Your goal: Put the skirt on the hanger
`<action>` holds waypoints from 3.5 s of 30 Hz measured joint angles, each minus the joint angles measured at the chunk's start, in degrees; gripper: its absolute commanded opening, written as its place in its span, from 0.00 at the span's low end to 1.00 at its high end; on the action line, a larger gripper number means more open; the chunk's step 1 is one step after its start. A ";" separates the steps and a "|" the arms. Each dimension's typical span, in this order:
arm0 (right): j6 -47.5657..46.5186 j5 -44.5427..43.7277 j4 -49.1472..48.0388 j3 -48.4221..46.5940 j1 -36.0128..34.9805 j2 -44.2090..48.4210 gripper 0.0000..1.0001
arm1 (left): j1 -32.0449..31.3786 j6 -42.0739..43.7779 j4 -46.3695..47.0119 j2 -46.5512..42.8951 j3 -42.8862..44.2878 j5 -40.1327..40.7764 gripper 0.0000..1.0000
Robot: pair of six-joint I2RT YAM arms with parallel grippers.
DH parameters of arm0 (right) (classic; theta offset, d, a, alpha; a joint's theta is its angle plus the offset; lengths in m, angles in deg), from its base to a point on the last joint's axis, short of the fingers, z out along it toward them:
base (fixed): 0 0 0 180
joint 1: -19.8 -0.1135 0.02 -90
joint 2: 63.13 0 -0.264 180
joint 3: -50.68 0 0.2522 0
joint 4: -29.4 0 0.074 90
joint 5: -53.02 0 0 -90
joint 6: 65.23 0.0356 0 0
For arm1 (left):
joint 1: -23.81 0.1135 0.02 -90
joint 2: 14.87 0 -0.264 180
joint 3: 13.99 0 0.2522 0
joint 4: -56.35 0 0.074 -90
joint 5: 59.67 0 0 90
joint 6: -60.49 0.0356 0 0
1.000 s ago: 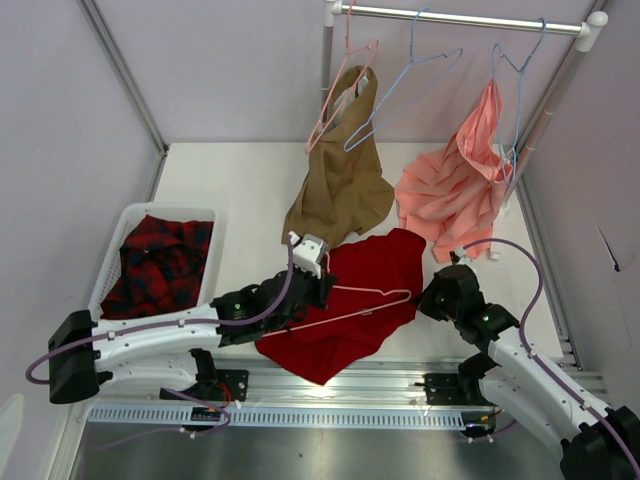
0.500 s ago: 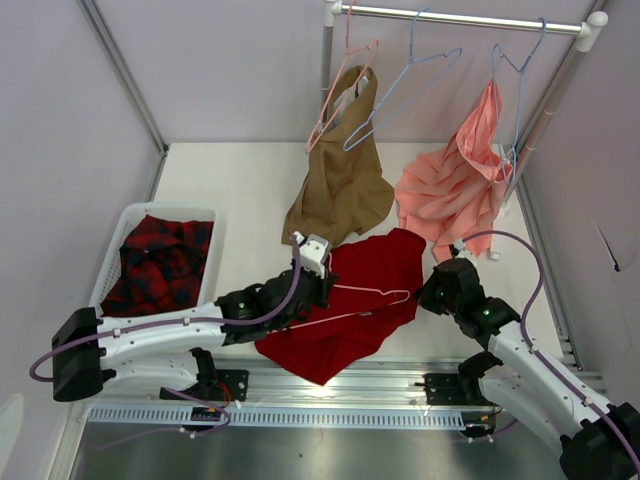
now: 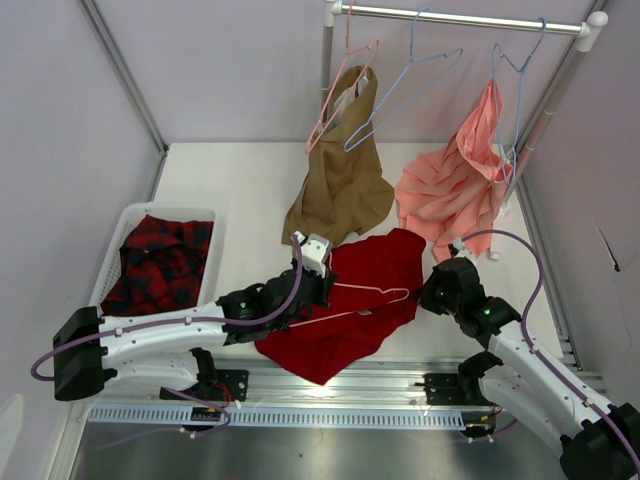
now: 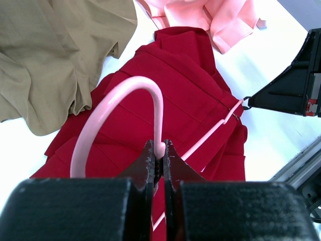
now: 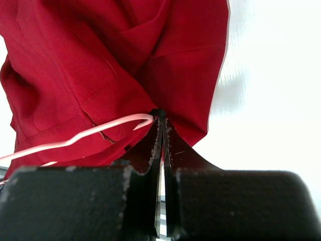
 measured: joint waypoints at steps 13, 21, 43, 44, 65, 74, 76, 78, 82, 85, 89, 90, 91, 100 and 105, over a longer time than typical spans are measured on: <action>0.00 0.46 0.22 0.00 -0.48 -0.02 0.00 | 0.00 1.42 1.25 1.53 1.36 0.90 0.00; 0.00 0.66 0.20 0.00 -0.59 -0.61 0.00 | 0.00 1.49 1.53 1.88 1.38 0.87 0.00; -0.48 0.83 -0.22 -2.60 0.35 -4.07 0.00 | 0.00 1.95 2.99 1.79 -0.09 -0.55 0.00; -0.52 0.83 -0.24 -2.73 0.48 -4.28 0.00 | 0.00 1.92 3.02 1.77 -0.33 -0.61 0.00; -1.55 1.09 -1.07 -4.22 0.87 -6.10 0.00 | 0.07 1.90 4.17 2.82 -0.72 -1.97 0.00; -1.95 1.38 -1.07 -4.94 -0.98 -6.97 0.00 | 0.39 2.01 4.52 4.52 0.85 -2.25 0.00; -1.95 1.22 -0.98 -5.29 -1.70 -6.97 0.00 | 0.72 2.03 4.24 5.03 1.51 -2.56 0.00; -1.95 0.94 -0.63 -5.90 -2.34 -6.91 0.00 | 1.11 2.03 4.00 5.62 2.34 -3.17 0.00; -1.95 0.46 0.04 -7.41 -3.30 -6.03 0.00 | 2.21 2.01 3.76 6.25 3.96 -4.37 0.00; -2.01 0.37 0.31 -8.24 -3.61 -5.22 0.00 | 3.26 1.92 3.74 6.47 4.98 -5.84 0.00; -2.12 0.37 1.36 -9.60 -3.98 -4.42 0.00 | 4.13 1.90 3.30 6.97 6.54 -7.65 0.00; -2.16 0.37 1.73 -10.16 -4.09 -4.26 0.00 | 4.22 1.92 2.97 7.17 7.23 -7.96 0.00; -2.21 0.35 2.12 -10.78 -4.22 -4.11 0.00 | 4.26 1.95 2.69 7.32 7.82 -8.22 0.00; -3.93 0.22 5.44 -20.79 -4.87 -3.37 0.00 | 5.40 3.17 -1.95 8.48 18.84 -10.01 0.00; -5.25 -0.39 6.43 -26.18 -4.87 -3.43 0.00 | 6.95 5.01 -7.72 10.10 27.74 -11.56 0.00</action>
